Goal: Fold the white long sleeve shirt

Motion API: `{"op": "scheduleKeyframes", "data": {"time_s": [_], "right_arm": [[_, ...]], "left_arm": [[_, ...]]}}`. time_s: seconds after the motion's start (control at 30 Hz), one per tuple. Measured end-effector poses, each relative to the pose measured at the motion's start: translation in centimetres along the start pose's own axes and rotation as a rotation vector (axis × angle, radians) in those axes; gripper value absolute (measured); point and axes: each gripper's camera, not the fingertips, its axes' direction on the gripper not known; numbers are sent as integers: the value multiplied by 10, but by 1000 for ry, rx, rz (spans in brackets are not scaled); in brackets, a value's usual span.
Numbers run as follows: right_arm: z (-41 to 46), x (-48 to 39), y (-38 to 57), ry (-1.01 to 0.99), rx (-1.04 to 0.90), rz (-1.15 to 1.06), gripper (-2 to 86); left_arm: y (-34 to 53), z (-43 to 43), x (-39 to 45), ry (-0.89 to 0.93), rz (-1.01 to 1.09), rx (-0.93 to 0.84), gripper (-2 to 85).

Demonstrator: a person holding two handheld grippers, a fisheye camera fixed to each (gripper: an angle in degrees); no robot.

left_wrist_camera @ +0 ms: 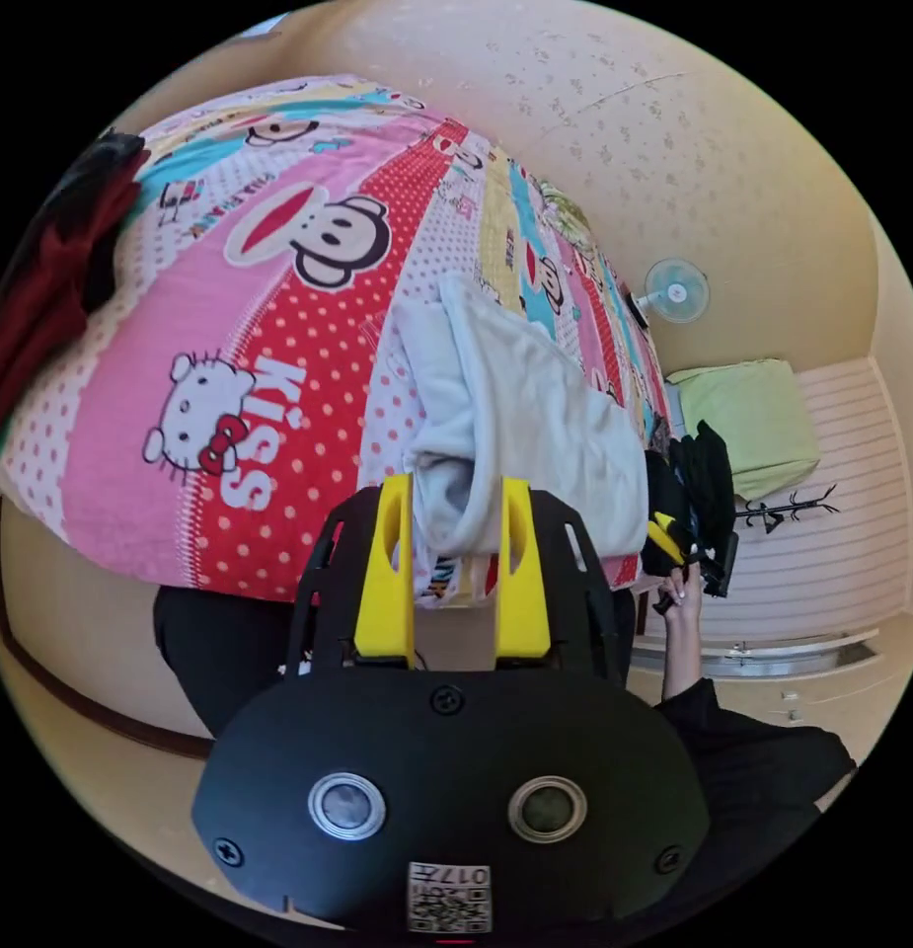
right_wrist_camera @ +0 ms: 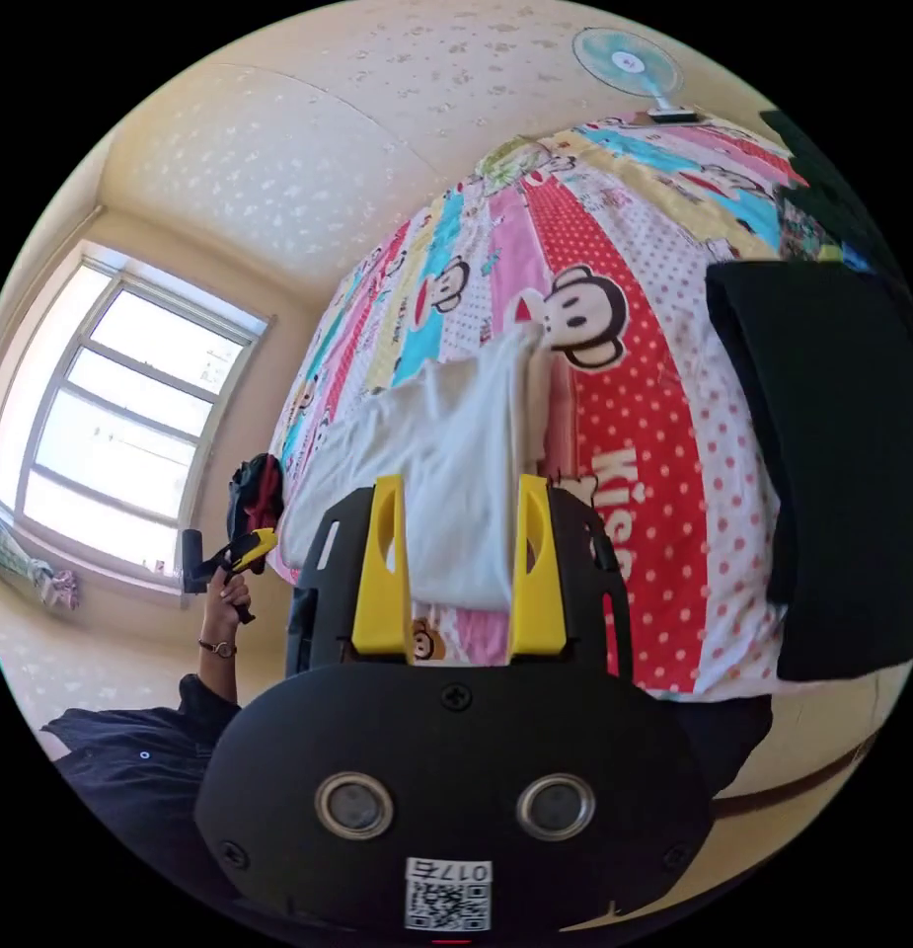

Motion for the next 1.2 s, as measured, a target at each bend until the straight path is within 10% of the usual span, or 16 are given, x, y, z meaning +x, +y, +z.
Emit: {"op": "scheduleKeyframes", "data": {"time_s": [0.2,0.47,0.63,1.2], "right_arm": [[24,15,29,87,-96,69,49],[6,-99,21,245,294,-227,27],[133,-108,-9,452,-45,-350,10],[35,31,41,71,0,-156,29]], "left_arm": [[23,6,-25,147,-71,8,45],[39,18,-35,187,-235,31,153],[38,41,-52,456,-481,90,63],[40,164,298,317,549,-355,105]]}}
